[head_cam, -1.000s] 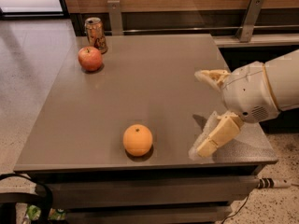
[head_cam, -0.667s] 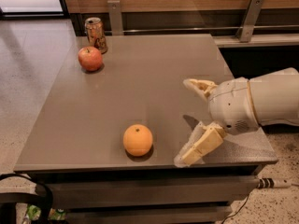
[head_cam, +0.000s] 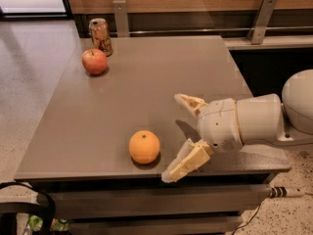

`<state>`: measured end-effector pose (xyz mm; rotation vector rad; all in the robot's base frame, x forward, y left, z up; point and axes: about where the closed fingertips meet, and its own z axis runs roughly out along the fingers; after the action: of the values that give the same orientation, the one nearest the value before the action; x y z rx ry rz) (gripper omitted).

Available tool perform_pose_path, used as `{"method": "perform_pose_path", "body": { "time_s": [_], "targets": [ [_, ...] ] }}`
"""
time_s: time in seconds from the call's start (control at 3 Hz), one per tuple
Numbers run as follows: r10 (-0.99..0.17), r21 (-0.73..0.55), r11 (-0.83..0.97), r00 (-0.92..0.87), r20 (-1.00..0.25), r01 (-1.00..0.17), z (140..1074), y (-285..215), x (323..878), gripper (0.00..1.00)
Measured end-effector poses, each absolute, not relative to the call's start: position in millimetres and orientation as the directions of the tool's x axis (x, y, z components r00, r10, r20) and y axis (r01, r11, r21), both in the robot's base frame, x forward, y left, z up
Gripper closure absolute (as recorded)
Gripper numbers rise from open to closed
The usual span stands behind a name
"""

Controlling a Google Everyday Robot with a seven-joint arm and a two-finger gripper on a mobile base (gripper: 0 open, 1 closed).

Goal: Move orange near orange can

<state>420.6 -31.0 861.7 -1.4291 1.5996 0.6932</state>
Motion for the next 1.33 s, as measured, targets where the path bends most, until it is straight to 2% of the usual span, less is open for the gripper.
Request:
{"method": "perform_pose_path", "body": {
  "time_s": [1.0,1.33],
  "targets": [
    [-0.413,-0.066,0.103,0.018,-0.911,-0.993,830,9,428,0.02],
    [-0.404,-0.065,0.086,0.025,-0.914,-0.994,827,15,430,0.26]
  ]
}}
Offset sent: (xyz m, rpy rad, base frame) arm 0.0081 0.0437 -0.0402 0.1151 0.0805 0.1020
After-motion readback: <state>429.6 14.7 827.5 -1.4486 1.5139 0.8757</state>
